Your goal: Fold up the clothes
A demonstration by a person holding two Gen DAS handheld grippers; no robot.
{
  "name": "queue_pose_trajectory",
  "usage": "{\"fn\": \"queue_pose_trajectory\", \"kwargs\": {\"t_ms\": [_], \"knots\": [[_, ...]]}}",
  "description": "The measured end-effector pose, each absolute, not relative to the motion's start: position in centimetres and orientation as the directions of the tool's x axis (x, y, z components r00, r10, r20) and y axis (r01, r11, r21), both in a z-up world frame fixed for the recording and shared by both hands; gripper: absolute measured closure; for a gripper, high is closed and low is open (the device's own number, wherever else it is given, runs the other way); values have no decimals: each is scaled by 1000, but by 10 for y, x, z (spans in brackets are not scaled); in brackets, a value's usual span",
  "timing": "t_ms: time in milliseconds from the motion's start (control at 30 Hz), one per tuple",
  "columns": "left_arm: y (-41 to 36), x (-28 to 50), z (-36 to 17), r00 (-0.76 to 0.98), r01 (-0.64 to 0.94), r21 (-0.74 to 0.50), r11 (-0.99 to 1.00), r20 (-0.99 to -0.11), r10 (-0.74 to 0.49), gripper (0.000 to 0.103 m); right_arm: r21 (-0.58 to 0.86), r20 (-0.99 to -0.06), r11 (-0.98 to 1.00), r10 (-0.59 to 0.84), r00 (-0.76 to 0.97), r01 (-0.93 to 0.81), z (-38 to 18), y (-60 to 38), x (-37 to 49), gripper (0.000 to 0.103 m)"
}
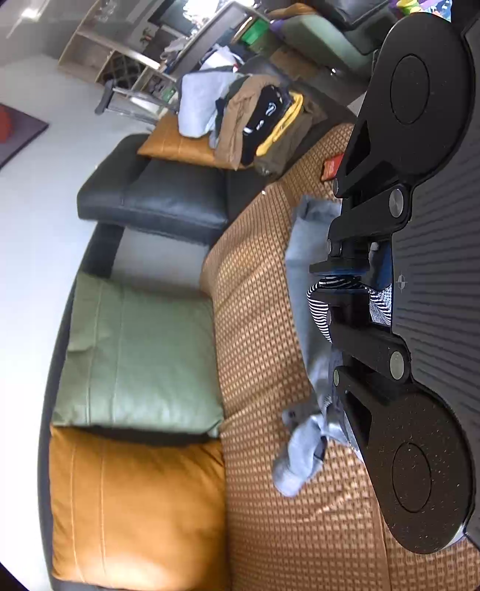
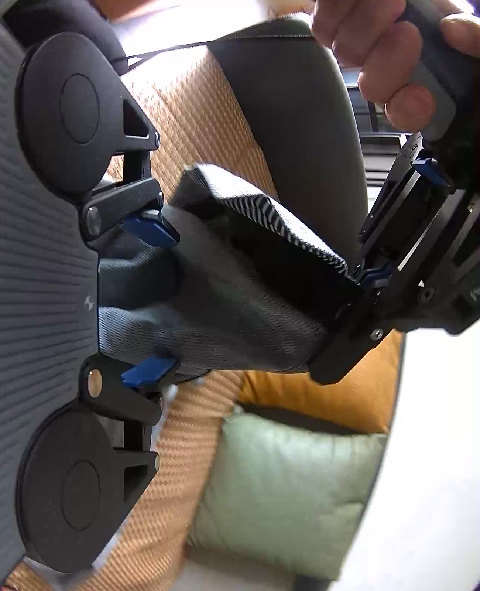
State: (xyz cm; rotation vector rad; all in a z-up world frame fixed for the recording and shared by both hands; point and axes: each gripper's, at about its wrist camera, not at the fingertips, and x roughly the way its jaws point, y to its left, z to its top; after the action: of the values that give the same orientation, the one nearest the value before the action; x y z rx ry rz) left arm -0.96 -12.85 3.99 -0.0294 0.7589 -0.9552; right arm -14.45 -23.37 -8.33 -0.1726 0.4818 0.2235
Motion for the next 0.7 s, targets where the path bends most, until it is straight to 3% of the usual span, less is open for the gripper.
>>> {"fn": "queue_pose_trajectory", "kwargs": {"t_ms": [233, 267, 300, 333, 367, 567, 700], "knots": [[-130, -18, 38, 303, 747, -353, 563, -573, -761, 100, -144, -471, 959, 149, 870, -242, -76, -240, -135, 30], [-131, -19, 38, 300, 750, -354, 558, -570, -765, 100, -126, -481, 959, 166, 861, -255, -75, -240, -130, 35], [-126, -19, 38, 316, 745, -350, 568, -566, -762, 96, -92, -503, 958, 191, 843, -271, -74, -241, -123, 66], [-122, -19, 39, 332, 739, -345, 579, -561, -758, 90, -58, -524, 956, 216, 824, -287, -73, -242, -117, 86], [-118, -19, 39, 348, 733, -341, 589, -557, -754, 75, -29, -538, 956, 232, 811, -293, -72, -244, -112, 101], [-39, -6, 41, 496, 636, -404, 658, -439, -749, 69, 62, -548, 970, 230, 804, -236, -52, -279, -111, 101], [-8, -2, 26, 580, 577, -328, 748, -480, -658, 69, 108, -511, 976, 215, 832, -186, -27, -306, -119, 102]]}}
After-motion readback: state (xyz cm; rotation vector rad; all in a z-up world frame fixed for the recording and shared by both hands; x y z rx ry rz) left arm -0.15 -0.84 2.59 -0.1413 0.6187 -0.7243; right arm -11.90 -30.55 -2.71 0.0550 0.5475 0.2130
